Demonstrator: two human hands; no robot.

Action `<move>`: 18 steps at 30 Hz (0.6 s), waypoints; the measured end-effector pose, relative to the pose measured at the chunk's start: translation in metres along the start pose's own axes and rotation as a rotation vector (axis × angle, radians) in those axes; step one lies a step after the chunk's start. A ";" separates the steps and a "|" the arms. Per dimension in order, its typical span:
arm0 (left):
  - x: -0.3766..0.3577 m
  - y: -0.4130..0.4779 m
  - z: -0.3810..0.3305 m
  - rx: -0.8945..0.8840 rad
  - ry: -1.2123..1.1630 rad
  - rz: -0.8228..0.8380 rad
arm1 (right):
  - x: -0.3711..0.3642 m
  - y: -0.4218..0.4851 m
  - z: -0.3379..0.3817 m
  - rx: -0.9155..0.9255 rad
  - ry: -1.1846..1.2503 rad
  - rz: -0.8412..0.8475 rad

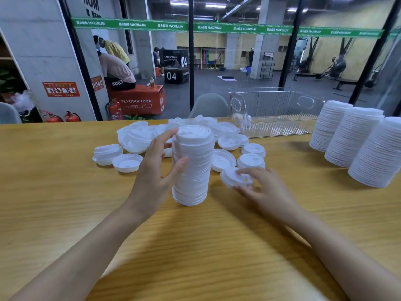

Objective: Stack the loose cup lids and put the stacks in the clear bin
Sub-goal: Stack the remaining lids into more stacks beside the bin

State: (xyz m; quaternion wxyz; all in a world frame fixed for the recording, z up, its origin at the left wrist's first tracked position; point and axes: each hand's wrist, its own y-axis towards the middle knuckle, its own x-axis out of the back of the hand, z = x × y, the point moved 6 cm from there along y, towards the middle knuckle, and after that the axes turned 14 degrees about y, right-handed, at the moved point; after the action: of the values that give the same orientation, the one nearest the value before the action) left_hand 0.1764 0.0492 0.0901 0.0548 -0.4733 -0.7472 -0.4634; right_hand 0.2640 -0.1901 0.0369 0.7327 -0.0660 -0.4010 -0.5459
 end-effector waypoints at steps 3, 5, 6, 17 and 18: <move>0.001 0.000 -0.004 -0.020 -0.019 -0.008 | 0.015 0.007 0.024 0.047 0.332 -0.123; 0.001 0.001 -0.005 -0.015 -0.032 -0.016 | 0.024 0.015 0.045 0.088 0.474 -0.197; 0.001 0.001 -0.004 -0.005 -0.035 -0.020 | 0.028 0.020 0.056 0.105 0.539 -0.220; 0.005 0.002 -0.001 0.011 -0.047 -0.041 | 0.013 0.060 0.128 0.232 0.464 0.045; 0.005 0.002 -0.001 0.008 -0.043 -0.039 | 0.011 0.061 0.128 0.238 0.452 0.051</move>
State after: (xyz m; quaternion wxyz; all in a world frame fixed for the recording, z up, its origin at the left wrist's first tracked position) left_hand 0.1750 0.0518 0.0944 0.0313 -0.4681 -0.7592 -0.4511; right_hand 0.2509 -0.1060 0.1506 0.8198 0.1343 -0.2865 -0.4773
